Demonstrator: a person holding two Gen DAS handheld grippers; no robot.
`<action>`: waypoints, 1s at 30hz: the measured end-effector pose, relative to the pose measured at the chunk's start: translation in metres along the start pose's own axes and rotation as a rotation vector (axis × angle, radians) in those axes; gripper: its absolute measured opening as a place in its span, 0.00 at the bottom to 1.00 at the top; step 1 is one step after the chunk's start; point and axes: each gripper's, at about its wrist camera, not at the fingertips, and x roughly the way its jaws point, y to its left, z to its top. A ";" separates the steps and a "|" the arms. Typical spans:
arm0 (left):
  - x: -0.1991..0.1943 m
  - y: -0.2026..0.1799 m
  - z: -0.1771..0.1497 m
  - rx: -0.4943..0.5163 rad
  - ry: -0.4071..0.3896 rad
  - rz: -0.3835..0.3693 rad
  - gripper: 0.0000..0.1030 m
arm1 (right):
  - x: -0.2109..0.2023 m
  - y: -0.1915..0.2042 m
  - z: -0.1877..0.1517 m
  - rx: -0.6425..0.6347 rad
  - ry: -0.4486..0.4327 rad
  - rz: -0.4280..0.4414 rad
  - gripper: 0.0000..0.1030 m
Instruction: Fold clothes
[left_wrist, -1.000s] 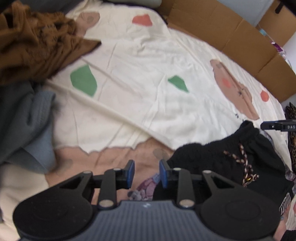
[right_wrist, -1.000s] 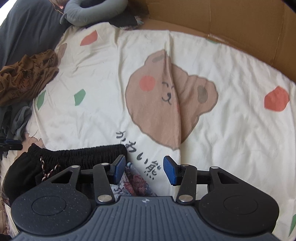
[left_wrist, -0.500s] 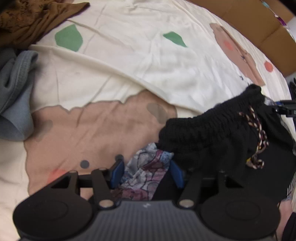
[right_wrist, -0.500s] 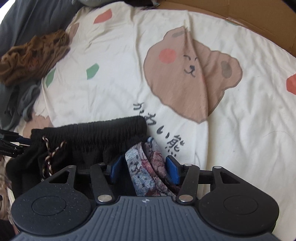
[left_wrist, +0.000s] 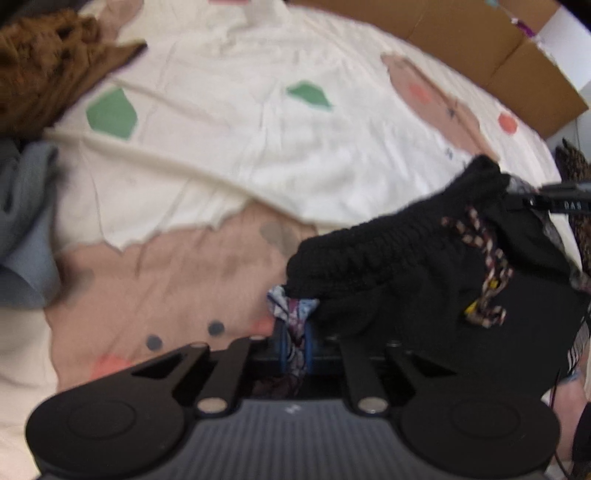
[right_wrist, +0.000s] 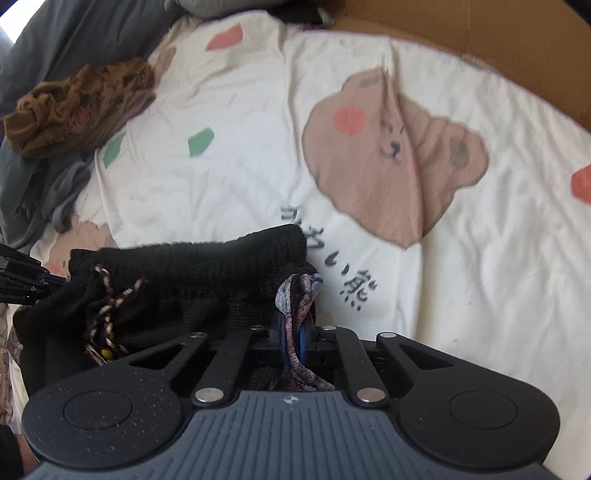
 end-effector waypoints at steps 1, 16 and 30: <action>-0.006 -0.001 0.005 -0.001 -0.023 0.006 0.08 | -0.006 -0.001 0.001 0.004 -0.016 -0.007 0.04; -0.031 -0.056 0.109 0.164 -0.267 0.008 0.07 | -0.085 -0.036 0.020 0.103 -0.254 -0.175 0.03; 0.035 -0.076 0.129 0.206 -0.249 -0.026 0.08 | -0.061 -0.071 0.005 0.166 -0.226 -0.253 0.03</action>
